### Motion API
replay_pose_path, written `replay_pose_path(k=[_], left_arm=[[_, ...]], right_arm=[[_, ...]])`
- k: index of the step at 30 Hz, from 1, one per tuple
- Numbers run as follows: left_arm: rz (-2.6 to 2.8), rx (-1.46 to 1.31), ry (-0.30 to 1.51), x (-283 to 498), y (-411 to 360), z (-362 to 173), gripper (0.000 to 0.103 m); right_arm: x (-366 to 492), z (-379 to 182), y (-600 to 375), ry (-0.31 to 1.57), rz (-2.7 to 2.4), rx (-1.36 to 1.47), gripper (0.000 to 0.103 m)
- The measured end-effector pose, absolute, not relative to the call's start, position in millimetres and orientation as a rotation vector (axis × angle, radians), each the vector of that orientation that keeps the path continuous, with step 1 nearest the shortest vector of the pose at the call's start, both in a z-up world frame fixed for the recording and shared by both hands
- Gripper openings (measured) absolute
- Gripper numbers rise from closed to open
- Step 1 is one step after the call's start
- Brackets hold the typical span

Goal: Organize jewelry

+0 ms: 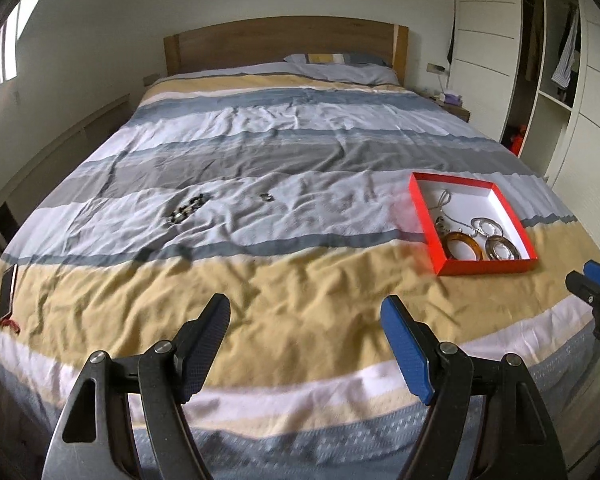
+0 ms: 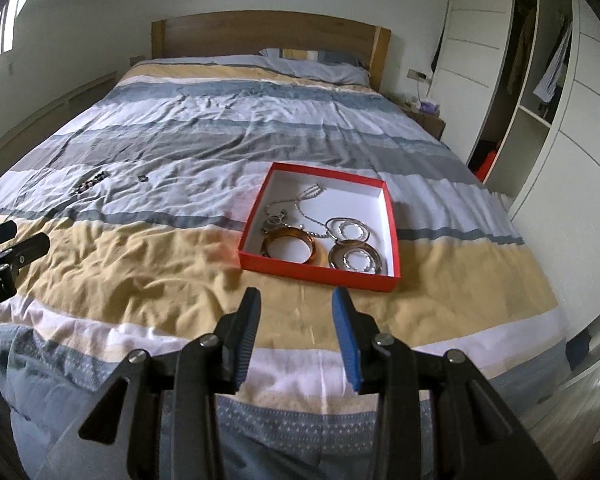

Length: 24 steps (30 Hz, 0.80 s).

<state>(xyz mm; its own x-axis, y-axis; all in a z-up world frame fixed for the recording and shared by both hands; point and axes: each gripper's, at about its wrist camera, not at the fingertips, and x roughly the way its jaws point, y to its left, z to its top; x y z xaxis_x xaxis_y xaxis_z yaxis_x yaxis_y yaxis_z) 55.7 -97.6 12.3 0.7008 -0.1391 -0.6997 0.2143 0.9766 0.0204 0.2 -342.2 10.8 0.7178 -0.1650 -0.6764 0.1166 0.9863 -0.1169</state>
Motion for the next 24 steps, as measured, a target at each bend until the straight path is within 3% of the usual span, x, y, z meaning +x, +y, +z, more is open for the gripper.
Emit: replay_pose_path(k=[4, 19, 24], left_arm=[[-0.183, 0.108, 0.763, 39.3, -88.4, 17.6, 0.082], [-0.134, 0.030, 0.649, -5.9, -33.3, 49.8, 0.083], [-0.110, 0.006, 0.686, -4.9, -12.7, 43.6, 0.085]], right_arm=[[-15.2, 20.7, -329.8, 0.729, -0.141, -0.097, 0.035], [-49.6, 50.1, -289.2, 0.659, -0.048, -0.144, 0.036], [-45.5, 45.3, -279.0, 0.666, 0.003, -0.138, 0.036]])
